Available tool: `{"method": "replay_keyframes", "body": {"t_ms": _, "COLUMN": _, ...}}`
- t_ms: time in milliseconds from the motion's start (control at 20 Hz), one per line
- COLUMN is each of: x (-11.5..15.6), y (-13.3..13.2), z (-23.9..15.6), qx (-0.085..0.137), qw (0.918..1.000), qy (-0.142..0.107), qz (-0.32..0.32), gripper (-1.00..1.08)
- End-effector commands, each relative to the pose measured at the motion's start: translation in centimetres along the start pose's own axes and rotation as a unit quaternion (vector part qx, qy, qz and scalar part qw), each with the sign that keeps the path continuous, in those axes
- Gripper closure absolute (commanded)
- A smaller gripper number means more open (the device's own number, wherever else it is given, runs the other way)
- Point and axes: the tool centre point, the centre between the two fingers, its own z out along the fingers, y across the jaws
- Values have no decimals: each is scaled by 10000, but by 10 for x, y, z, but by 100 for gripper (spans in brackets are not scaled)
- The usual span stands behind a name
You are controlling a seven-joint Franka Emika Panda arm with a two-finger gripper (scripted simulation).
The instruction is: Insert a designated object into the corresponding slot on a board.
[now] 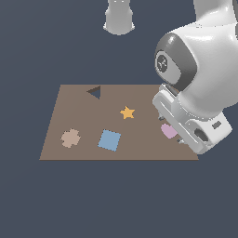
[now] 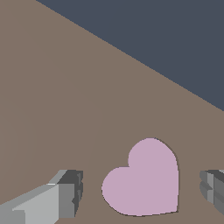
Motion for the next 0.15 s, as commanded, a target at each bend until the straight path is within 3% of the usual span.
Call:
{"method": "replay_keyframes", "body": {"t_ms": 0, "x": 0, "y": 0, "z": 0, "qx": -1, "qw": 10000, "qy": -1, "qz": 0, "gripper": -92}}
{"method": "replay_keyframes", "body": {"t_ms": 100, "x": 0, "y": 0, "z": 0, "qx": -1, "qw": 10000, "qy": -1, "qz": 0, "gripper": -92}}
